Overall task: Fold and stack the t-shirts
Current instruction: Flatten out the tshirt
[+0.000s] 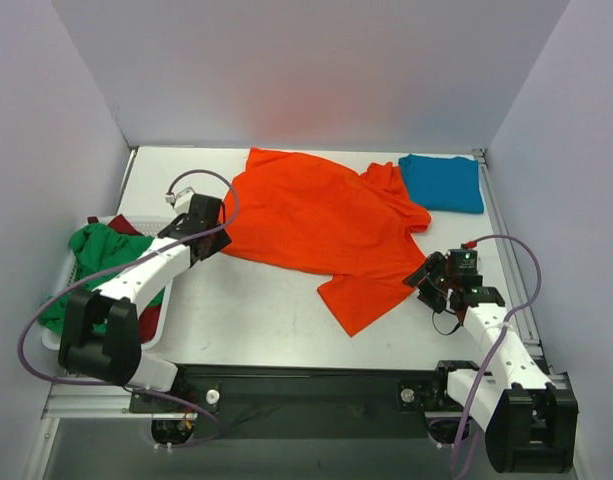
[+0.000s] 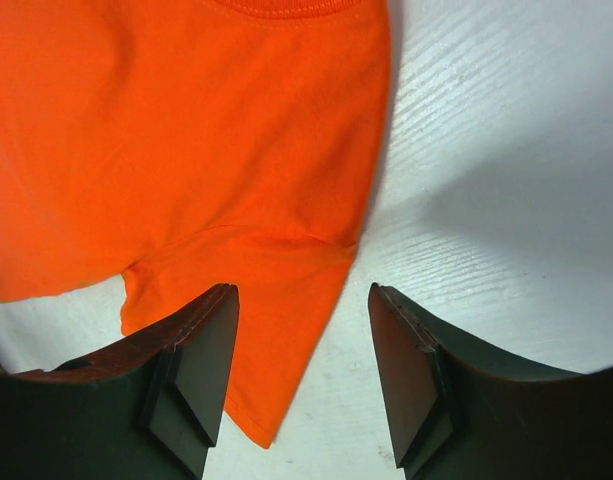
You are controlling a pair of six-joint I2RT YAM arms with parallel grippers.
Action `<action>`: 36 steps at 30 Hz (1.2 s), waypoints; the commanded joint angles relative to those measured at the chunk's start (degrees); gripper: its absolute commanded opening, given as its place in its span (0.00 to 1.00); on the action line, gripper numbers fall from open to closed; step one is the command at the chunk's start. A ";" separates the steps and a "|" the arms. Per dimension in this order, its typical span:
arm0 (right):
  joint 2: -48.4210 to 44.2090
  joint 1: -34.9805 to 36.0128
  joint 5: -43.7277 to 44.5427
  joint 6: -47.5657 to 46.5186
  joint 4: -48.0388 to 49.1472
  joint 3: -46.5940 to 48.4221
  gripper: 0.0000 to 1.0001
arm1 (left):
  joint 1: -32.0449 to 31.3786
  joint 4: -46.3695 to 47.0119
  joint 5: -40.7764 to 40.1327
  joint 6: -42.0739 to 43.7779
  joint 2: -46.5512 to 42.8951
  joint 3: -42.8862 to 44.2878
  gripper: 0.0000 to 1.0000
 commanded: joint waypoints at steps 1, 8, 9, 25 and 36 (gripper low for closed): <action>-2.31 0.18 1.86 0.74 1.03 -0.84 0.55 | 0.64 1.62 -7.27 -0.87 5.06 6.24 0.50; -1.61 0.18 1.42 0.04 1.03 -0.93 0.52 | 0.56 -2.68 -15.35 -1.22 16.14 13.27 0.49; -1.35 0.18 1.24 -0.13 1.12 -0.75 0.51 | 0.56 -3.30 -15.80 -0.96 18.41 14.67 0.49; 1.02 1.77 0.36 -1.28 2.70 -1.37 0.49 | 0.64 -5.51 -19.49 -2.45 30.91 20.14 0.46; 4.54 2.99 5.19 -1.63 2.44 -0.31 0.41 | -0.15 -2.17 -16.24 -1.75 26.70 15.40 0.00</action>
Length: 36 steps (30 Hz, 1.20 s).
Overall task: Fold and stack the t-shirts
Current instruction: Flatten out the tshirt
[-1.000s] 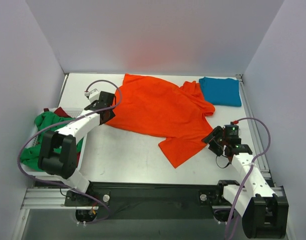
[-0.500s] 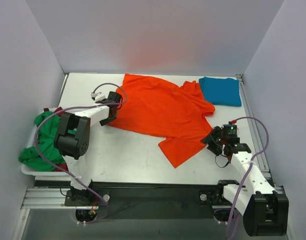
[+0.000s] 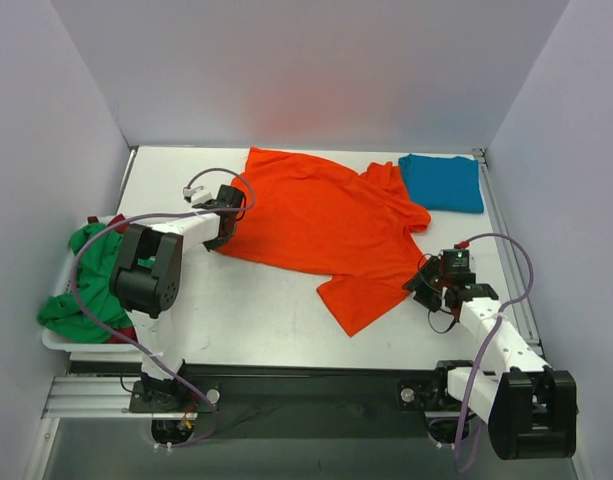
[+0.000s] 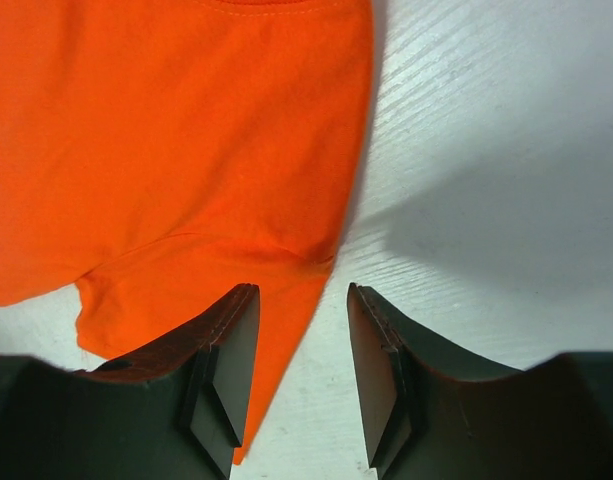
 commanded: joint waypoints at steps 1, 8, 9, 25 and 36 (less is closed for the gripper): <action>2.07 1.38 4.40 -0.54 -0.43 0.85 0.41 | -0.34 2.29 1.81 -0.35 -4.10 -3.81 0.00; 7.78 5.07 8.36 1.14 2.90 1.28 0.34 | -0.78 3.54 3.04 -0.26 -8.67 -7.52 0.00; 8.57 5.07 8.98 1.05 3.00 1.64 0.33 | -0.78 3.36 3.13 -0.26 -9.02 -7.70 0.00; -11.88 1.38 9.16 -1.94 -12.64 2.52 0.00 | -1.84 0.99 4.01 -2.55 -32.57 -24.21 0.00; -25.08 1.03 6.96 -3.34 -27.57 18.90 0.00 | -1.84 -7.00 8.05 2.37 -53.22 -19.50 0.00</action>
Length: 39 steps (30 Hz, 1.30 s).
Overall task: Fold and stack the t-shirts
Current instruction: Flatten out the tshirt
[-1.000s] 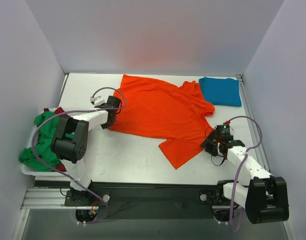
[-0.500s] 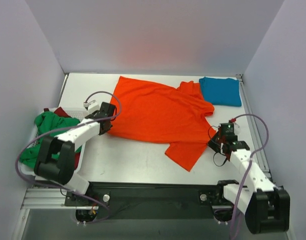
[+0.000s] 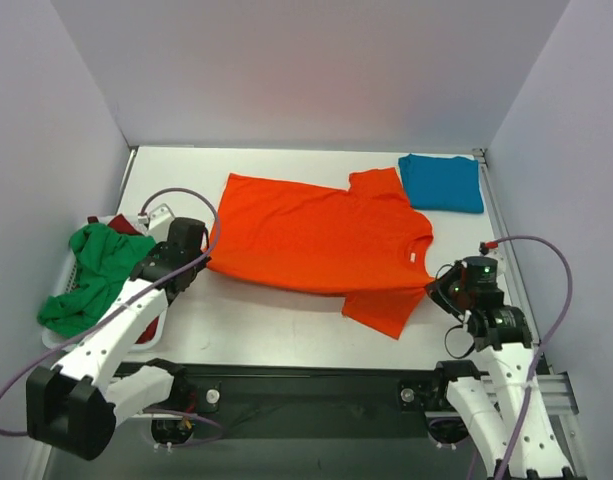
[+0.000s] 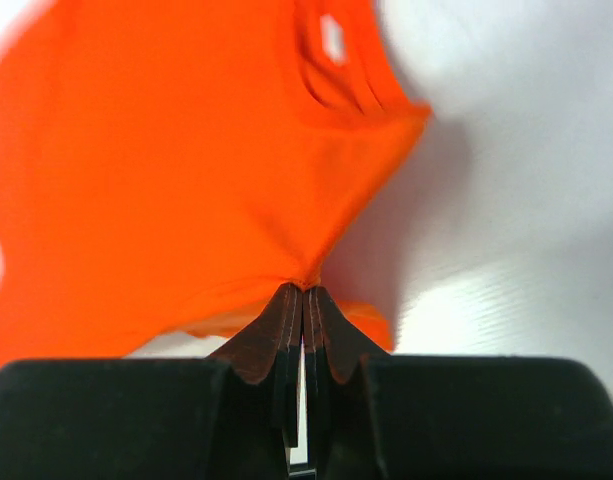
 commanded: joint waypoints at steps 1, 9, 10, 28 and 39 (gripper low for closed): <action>-2.92 -0.44 0.67 -2.01 -7.32 12.97 0.00 | -0.16 -5.02 1.74 3.22 -6.00 7.23 0.00; -1.96 -0.43 0.49 -5.09 -19.19 41.89 0.00 | -0.33 -15.22 6.57 7.36 -16.37 25.76 0.00; -1.52 -0.35 0.23 -5.35 -20.59 47.75 0.00 | -0.42 -16.01 7.27 7.62 -16.81 29.87 0.00; 35.02 -1.14 -3.19 -6.59 7.24 67.91 0.00 | 5.89 5.68 12.19 14.74 17.93 57.48 0.00; 61.32 -5.88 -9.08 -2.37 11.12 105.20 0.00 | 13.55 -3.02 21.95 12.81 52.44 110.87 0.00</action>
